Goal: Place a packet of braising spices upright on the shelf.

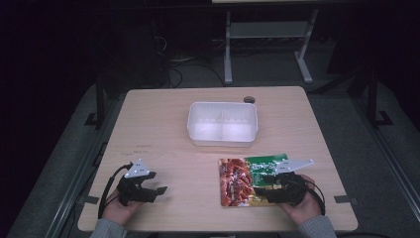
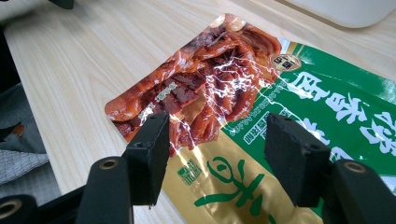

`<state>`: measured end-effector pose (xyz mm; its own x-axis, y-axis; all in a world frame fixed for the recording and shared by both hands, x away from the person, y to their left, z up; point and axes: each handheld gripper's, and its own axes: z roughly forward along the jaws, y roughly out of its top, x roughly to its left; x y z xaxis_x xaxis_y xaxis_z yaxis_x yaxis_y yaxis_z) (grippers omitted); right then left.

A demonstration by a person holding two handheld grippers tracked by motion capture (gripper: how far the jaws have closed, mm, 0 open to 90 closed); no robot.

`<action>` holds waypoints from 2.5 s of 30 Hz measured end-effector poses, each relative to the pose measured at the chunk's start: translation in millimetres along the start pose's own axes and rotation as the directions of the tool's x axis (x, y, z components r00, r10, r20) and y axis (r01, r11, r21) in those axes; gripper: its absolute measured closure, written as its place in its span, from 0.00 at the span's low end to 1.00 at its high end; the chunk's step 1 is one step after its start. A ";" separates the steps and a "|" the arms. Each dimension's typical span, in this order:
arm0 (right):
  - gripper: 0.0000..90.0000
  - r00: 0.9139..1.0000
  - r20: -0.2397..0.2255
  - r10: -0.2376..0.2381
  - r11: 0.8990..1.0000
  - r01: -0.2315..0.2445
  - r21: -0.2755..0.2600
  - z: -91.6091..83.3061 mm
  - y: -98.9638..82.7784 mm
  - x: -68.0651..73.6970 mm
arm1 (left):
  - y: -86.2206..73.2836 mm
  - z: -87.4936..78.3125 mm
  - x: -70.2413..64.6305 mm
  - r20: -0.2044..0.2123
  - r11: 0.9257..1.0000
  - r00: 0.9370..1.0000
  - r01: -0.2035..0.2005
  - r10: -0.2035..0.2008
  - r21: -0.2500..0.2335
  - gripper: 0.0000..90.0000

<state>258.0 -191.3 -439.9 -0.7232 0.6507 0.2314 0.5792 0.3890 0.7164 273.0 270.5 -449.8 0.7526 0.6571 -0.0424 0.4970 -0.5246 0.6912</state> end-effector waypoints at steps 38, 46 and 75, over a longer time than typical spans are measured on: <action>0.44 0.991 0.110 0.077 0.997 -0.075 -0.025 -37.9 -10.9 -37.8 | 83.1 46.3 -82.5 0.246 0.970 0.940 -0.245 0.235 0.008 0.95; 0.45 0.984 0.152 0.092 0.996 -0.093 -0.005 -40.8 -13.3 -48.2 | 106.1 68.7 -92.4 0.242 0.965 0.939 -0.261 0.244 0.039 0.96; 0.51 0.945 0.173 0.278 0.959 -0.282 -0.003 -40.2 -32.9 -73.7 | 125.4 120.4 -118.6 0.259 0.931 0.921 -0.335 0.290 0.147 0.94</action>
<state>277.2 -278.3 -454.1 -0.4568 0.8360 0.3041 0.7588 0.1878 0.6237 298.0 61.6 -444.9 0.9495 0.3128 -0.0253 0.2742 -0.7877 0.5517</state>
